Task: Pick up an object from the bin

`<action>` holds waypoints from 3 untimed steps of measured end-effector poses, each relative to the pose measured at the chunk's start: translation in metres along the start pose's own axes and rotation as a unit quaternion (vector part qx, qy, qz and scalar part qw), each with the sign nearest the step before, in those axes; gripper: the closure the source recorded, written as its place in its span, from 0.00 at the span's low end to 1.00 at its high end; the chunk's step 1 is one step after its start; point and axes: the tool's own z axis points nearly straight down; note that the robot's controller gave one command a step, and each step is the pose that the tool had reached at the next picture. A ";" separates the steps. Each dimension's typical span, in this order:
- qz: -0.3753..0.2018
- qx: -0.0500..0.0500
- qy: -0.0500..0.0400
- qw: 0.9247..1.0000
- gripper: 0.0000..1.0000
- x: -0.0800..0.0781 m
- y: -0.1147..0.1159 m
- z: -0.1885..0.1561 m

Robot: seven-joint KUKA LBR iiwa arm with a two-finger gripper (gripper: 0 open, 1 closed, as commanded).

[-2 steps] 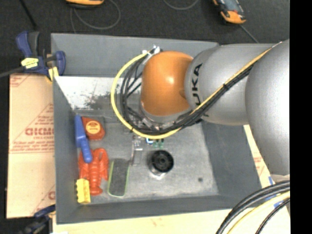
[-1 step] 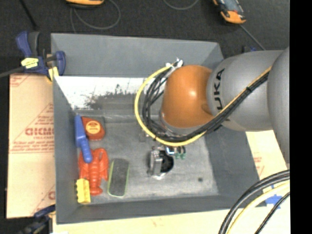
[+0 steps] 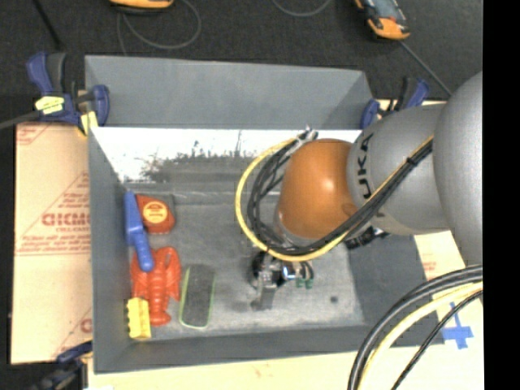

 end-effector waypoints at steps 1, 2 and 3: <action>-0.088 0.000 0.001 0.996 1.00 -0.011 -0.069 -0.006; -0.087 0.000 0.001 0.996 1.00 -0.011 -0.069 -0.006; -0.112 0.001 0.000 0.994 1.00 -0.007 -0.074 0.004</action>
Offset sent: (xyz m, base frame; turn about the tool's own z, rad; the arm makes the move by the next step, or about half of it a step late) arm 0.0000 0.0000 0.0000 0.0000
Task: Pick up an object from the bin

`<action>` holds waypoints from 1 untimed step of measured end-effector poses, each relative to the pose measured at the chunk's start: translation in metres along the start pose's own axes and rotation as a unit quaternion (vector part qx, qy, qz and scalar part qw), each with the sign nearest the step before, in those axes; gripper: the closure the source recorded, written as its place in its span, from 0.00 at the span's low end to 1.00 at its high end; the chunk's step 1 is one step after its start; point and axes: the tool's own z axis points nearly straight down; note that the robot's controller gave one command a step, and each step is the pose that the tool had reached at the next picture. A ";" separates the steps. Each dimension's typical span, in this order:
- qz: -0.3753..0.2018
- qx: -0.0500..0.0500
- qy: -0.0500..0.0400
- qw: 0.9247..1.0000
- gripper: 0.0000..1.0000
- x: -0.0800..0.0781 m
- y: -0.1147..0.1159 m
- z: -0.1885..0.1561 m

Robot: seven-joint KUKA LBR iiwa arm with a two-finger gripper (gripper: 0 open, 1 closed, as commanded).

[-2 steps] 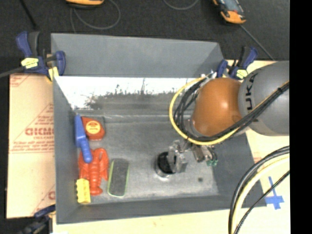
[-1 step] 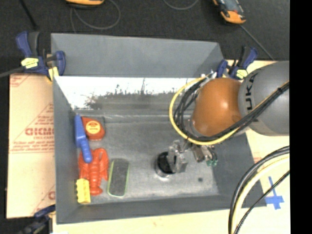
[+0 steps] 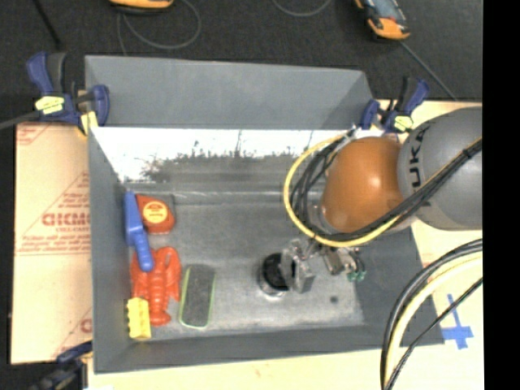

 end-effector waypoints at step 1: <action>-0.016 0.003 -0.010 1.000 1.00 0.012 0.009 0.010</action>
Offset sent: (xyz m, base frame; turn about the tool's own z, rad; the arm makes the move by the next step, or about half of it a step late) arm -0.0087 0.0280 -0.0102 -0.0368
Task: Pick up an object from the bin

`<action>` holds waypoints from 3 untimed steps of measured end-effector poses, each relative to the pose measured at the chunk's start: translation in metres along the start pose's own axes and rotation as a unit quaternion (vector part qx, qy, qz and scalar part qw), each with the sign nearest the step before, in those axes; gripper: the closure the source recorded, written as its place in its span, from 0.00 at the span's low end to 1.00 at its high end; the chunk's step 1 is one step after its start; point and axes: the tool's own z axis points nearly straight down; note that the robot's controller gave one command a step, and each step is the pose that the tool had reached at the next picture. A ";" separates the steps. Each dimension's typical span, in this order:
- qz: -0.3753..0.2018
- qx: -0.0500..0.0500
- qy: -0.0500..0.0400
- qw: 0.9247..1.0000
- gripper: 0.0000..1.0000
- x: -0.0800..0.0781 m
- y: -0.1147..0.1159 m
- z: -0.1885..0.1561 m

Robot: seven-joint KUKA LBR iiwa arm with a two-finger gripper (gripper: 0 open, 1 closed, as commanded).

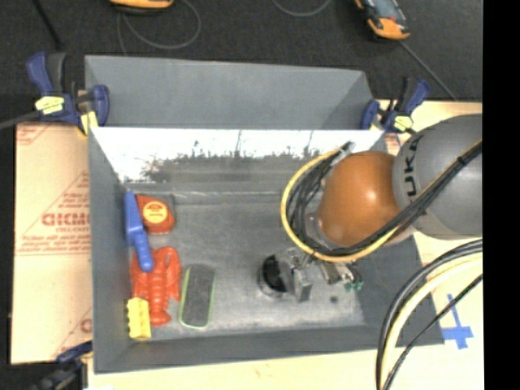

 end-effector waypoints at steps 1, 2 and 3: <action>-0.003 -0.003 0.010 1.000 0.00 -0.011 0.020 0.000; -0.001 -0.004 0.010 1.000 1.00 -0.011 0.020 0.000; -0.001 -0.004 0.010 1.000 1.00 -0.011 0.020 0.000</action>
Offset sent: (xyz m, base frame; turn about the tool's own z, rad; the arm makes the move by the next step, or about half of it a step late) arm 0.0000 0.0000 0.0000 0.0000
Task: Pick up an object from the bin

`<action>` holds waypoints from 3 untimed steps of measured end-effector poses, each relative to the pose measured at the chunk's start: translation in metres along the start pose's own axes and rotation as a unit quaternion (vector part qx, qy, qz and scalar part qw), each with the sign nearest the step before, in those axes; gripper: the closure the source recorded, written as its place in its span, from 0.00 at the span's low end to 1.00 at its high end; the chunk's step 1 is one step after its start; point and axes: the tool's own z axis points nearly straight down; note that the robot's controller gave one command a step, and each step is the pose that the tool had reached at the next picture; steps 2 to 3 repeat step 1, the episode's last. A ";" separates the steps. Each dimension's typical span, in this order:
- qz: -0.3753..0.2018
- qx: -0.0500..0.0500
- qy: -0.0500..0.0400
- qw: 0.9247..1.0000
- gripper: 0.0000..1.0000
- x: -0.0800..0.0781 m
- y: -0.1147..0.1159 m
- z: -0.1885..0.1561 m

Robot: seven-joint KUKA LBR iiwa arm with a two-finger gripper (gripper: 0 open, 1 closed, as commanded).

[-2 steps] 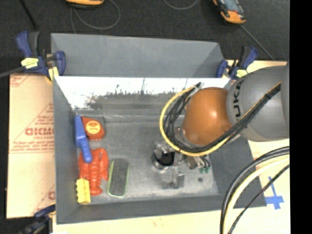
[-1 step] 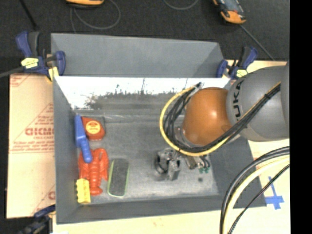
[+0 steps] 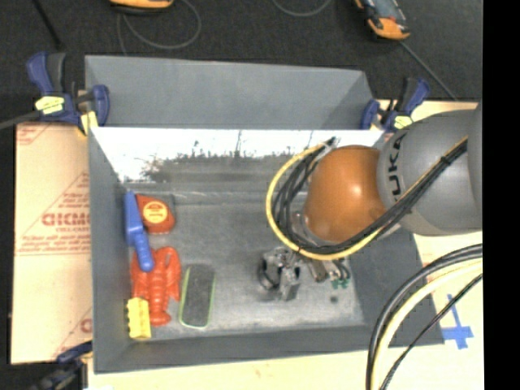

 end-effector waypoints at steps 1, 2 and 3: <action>0.016 0.001 0.000 1.000 1.00 0.019 -0.008 -0.160; 0.016 0.001 0.000 1.000 1.00 0.019 -0.008 -0.160; 0.016 0.001 0.000 1.000 1.00 0.019 -0.008 -0.160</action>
Offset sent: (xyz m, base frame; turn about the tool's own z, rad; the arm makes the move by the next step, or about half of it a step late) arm 0.0000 0.0000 0.0000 0.0000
